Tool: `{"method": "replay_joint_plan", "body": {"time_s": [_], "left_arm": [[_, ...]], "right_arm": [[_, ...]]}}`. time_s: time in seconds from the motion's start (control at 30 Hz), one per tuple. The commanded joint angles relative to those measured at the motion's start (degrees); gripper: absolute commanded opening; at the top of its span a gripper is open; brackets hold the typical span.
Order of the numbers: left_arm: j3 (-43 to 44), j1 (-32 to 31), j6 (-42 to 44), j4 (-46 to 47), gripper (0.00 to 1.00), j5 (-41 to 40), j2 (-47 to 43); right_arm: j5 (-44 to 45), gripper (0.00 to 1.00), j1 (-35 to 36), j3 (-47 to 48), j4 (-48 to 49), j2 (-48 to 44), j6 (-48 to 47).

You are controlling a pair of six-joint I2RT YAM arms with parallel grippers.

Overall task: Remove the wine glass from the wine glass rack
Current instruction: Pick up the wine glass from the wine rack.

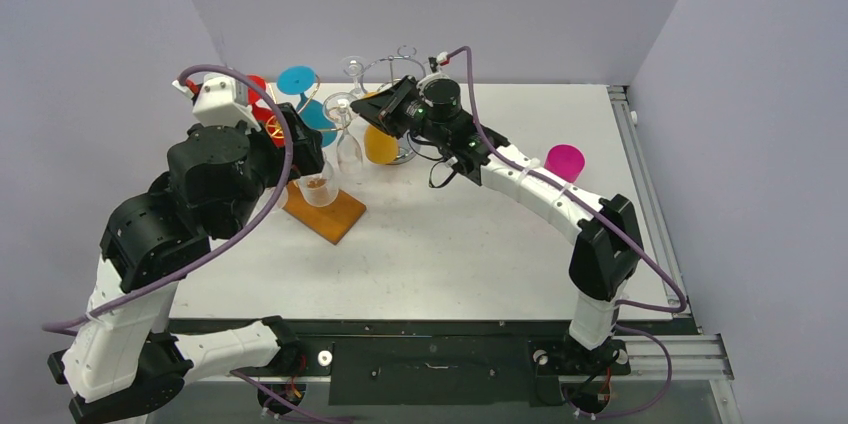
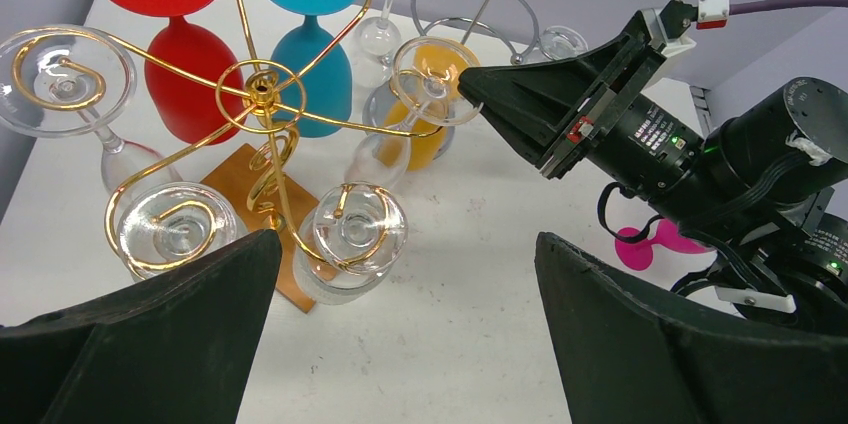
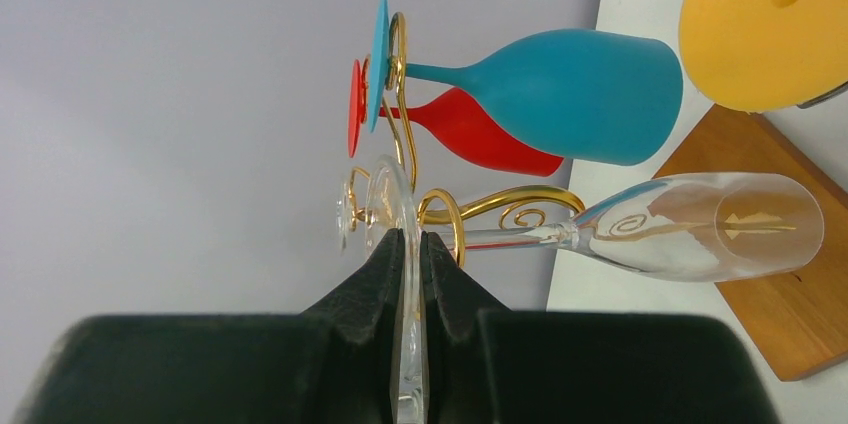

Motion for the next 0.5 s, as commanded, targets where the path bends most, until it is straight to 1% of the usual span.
{"method": "replay_joint_plan", "body": {"time_s": [0.0,0.47], "left_arm": [[0.3,0.3,-0.1,2.8,0.96,0.2,0.4],[0.2,0.3,0.2,3.2,0.96,0.3,1.3]], "right_arm": [[-0.4,0.0,-0.4,-0.6,6.0,-4.0,1.5],[-0.5,0.0,0.2,-2.5,6.9,-5.5,1.3]]}}
